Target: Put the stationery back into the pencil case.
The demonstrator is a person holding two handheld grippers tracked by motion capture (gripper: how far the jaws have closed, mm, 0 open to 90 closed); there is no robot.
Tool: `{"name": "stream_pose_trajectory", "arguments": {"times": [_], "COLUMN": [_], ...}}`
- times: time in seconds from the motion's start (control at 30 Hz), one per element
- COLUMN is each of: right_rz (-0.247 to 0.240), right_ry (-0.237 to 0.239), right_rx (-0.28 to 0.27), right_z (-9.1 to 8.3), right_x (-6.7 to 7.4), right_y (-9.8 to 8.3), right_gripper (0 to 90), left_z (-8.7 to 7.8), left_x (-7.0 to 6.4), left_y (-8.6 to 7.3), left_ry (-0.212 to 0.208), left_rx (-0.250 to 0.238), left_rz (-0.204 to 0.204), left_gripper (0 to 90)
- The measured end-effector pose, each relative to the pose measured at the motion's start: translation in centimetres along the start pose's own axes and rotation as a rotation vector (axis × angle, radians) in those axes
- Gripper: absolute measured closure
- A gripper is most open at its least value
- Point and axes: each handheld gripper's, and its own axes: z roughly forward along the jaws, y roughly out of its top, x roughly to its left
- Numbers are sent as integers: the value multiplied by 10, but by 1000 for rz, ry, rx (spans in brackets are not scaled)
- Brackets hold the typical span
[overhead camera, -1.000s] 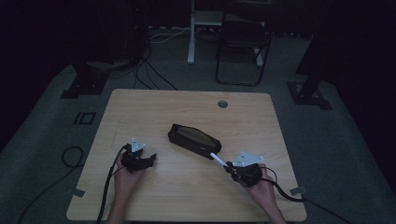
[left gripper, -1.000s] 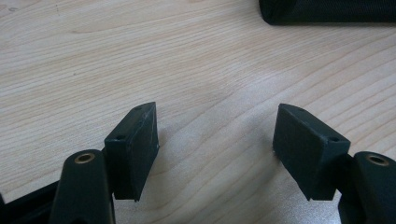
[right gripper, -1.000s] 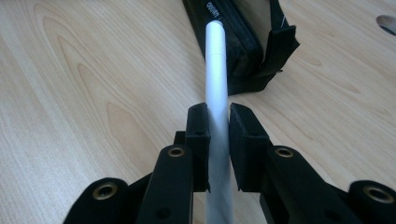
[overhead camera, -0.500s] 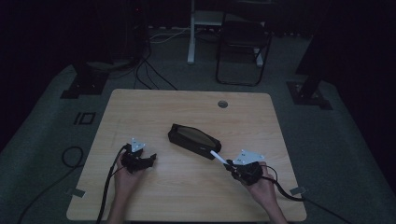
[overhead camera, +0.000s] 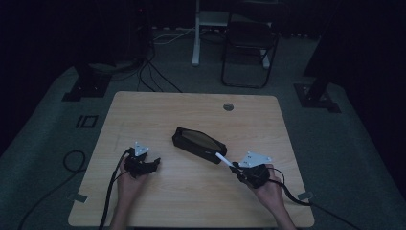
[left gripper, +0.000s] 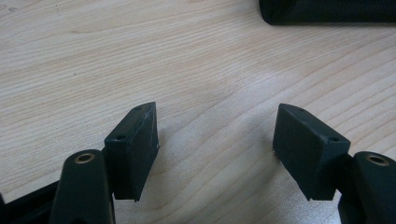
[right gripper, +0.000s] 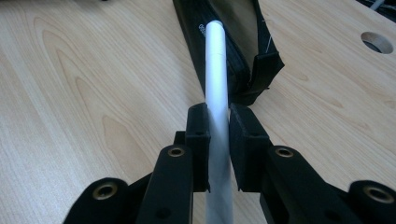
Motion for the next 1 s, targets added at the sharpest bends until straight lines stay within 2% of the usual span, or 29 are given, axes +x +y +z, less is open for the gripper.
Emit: {"name": "stream_pose_trajectory", "arguments": {"times": [0.6, 1.0], "right_rz": [-5, 12], "right_ry": [-20, -33], "right_rx": [-37, -55], "right_z": [-8, -10], "right_x": [-9, -20], "right_y": [15, 22], "right_gripper": [785, 785], "left_z": [0, 0], "left_x": [0, 0], "left_y": [0, 0], "left_ry": [0, 0], "left_rx": [0, 0], "left_rz": [0, 0], "left_gripper": [317, 317]}}
